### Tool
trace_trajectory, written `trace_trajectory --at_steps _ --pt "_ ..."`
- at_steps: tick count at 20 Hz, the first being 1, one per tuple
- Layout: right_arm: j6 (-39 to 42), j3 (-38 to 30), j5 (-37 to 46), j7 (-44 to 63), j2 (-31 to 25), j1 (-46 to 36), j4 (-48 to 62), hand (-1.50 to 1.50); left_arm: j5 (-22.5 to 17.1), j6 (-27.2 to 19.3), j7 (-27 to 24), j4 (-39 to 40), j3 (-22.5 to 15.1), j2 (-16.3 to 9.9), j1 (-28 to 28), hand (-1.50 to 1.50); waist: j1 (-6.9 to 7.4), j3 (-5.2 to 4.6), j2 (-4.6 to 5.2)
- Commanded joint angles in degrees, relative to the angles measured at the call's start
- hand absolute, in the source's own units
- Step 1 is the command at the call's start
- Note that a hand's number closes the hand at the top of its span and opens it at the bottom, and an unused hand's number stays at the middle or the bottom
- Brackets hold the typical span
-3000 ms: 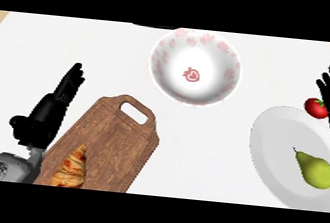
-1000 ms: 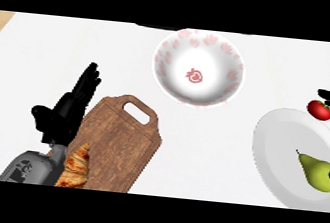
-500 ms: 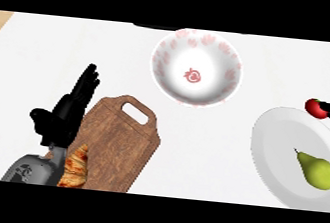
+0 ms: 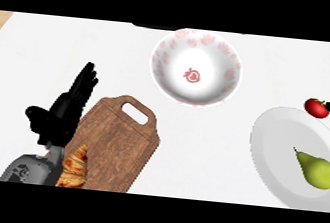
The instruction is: Pick the pear from the plate and place it in the bowl
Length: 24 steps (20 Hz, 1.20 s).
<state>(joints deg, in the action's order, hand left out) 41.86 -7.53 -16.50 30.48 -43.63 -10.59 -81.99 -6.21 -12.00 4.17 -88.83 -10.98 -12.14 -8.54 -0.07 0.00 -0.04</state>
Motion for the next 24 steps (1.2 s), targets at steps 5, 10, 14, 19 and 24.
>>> trace_trajectory --at_steps 5,10,14,19,24 --pt "-0.7 -1.7 1.1 4.3 6.6 1.7 -1.4 -1.5 3.0 1.2 0.9 0.0 1.6 1.8 -0.7 0.0 0.06 0.0 0.0" --pt "2.0 -5.0 1.0 2.9 7.4 4.4 -0.5 -1.5 0.5 5.4 -4.3 6.9 6.5 1.6 -1.6 0.0 -0.03 -0.01 0.06" --pt "2.0 -4.7 7.8 -1.2 10.2 3.4 4.1 -1.5 3.8 3.8 -1.5 3.8 4.0 4.4 -1.4 0.0 0.11 0.01 0.08" --pt "0.9 -4.1 15.4 -9.5 13.3 7.9 3.0 -1.5 2.2 7.0 -0.1 0.7 6.8 2.7 0.7 0.0 0.03 0.02 0.04" --pt "-1.1 -0.9 24.7 -12.1 11.8 6.1 5.6 -1.5 6.5 3.2 -0.6 -0.3 3.3 6.5 1.8 0.0 0.31 0.04 0.08"
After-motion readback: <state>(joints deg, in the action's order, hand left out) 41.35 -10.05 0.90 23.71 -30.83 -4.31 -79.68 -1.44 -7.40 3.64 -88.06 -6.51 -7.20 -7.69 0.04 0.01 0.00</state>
